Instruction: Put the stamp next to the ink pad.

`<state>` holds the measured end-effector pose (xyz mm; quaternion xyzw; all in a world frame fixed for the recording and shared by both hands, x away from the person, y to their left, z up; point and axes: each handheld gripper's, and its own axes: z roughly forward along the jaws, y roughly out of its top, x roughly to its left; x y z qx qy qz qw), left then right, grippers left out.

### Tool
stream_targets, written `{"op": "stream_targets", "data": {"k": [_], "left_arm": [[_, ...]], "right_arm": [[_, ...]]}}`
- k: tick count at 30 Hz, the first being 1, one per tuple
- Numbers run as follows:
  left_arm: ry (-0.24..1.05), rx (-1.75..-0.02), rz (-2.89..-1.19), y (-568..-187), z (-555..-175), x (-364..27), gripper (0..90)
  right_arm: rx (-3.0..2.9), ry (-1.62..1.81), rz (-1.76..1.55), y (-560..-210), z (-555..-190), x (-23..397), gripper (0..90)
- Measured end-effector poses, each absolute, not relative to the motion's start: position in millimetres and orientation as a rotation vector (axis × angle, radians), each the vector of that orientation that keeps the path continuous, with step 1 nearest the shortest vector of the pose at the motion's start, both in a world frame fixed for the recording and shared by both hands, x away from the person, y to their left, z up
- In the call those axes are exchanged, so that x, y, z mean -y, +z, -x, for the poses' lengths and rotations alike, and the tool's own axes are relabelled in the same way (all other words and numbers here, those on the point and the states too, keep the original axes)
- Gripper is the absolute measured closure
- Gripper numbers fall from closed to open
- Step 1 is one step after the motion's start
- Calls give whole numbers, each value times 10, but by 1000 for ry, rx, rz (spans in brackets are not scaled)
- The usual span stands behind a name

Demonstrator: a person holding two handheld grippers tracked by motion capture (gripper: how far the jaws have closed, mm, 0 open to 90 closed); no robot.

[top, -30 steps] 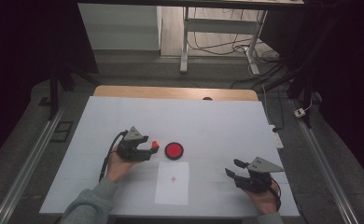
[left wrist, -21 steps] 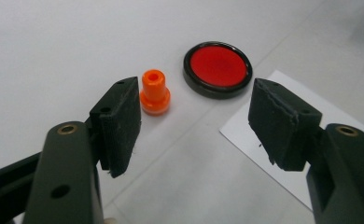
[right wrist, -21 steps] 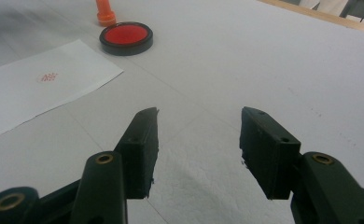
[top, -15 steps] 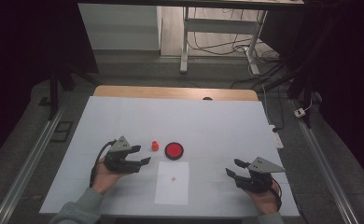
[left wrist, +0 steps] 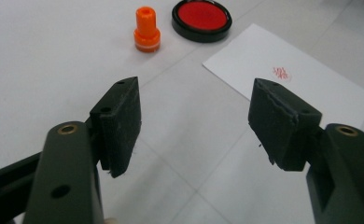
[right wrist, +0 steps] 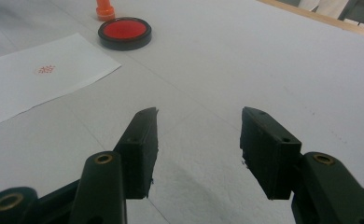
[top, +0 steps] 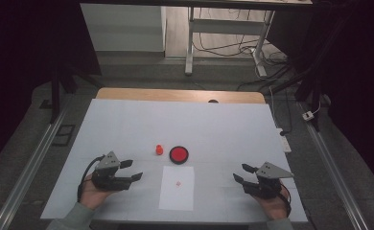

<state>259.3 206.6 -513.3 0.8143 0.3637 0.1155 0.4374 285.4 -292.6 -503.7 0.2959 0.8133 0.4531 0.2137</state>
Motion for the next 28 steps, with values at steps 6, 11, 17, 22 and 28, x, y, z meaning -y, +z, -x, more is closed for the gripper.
{"op": "stream_targets", "data": {"k": [6,11,17,22,28], "left_arm": [[277,-916,-2035,-5188,-2518,-2124,349],[278,-918,-2040,-5193,-2528,-2125,349],[277,-915,-2040,-5187,-2521,-2121,348],[275,-918,-2047,-5192,-2521,-2115,348],[270,-919,-2054,-5202,-2524,-2113,346]], "right_arm": [[-2266,1243,-814,-5044,-2849,2959,458],[-2264,1242,-813,-5049,-2857,2968,458],[-2263,1240,-811,-5054,-2858,2957,457],[-2267,1249,-813,-5053,-2863,2963,457],[-2265,1247,-813,-5062,-2866,2954,455]]}}
